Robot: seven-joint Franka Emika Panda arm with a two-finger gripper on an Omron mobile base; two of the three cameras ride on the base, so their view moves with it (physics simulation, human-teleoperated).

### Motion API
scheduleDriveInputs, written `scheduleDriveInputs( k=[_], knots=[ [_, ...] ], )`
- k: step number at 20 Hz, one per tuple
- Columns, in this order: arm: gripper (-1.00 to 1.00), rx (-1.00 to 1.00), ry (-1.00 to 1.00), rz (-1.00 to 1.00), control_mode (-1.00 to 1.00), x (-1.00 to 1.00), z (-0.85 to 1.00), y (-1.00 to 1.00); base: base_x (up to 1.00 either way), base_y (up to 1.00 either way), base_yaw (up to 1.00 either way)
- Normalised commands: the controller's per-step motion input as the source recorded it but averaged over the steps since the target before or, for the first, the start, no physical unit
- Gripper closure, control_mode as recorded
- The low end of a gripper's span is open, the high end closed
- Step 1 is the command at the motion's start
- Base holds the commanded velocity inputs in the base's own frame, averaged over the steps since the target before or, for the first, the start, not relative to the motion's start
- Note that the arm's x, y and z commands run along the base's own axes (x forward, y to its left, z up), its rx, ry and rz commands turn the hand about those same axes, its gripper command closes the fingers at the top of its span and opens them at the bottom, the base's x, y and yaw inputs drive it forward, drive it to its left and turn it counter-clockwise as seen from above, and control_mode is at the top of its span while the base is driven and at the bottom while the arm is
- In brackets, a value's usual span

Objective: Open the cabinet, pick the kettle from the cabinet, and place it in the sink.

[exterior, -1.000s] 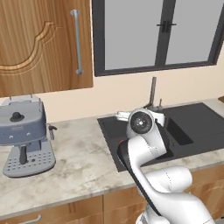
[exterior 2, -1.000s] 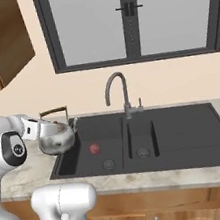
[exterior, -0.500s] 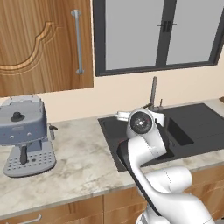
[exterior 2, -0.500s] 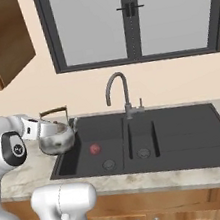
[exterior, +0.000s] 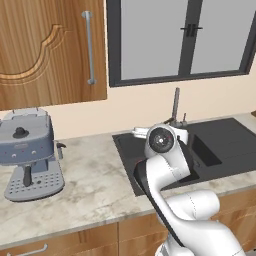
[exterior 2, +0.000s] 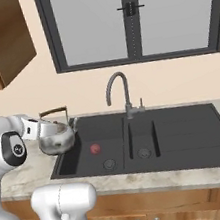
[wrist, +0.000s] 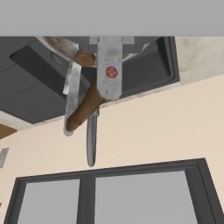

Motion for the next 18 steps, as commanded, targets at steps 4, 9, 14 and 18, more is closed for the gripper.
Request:
scheduleDriveInputs(
  k=[4,9,14,18],
  knots=[
    [1.0,0.0,0.0,0.0,-1.0,0.0,0.0,0.0,0.0,0.0,0.0],
    [1.0,0.0,0.0,0.0,-1.0,0.0,0.0,0.0,0.0,0.0,0.0],
    [1.0,0.0,0.0,0.0,-1.0,0.0,0.0,0.0,0.0,0.0,0.0],
    [1.0,0.0,0.0,0.0,-1.0,0.0,0.0,0.0,0.0,0.0,0.0]
  ],
)
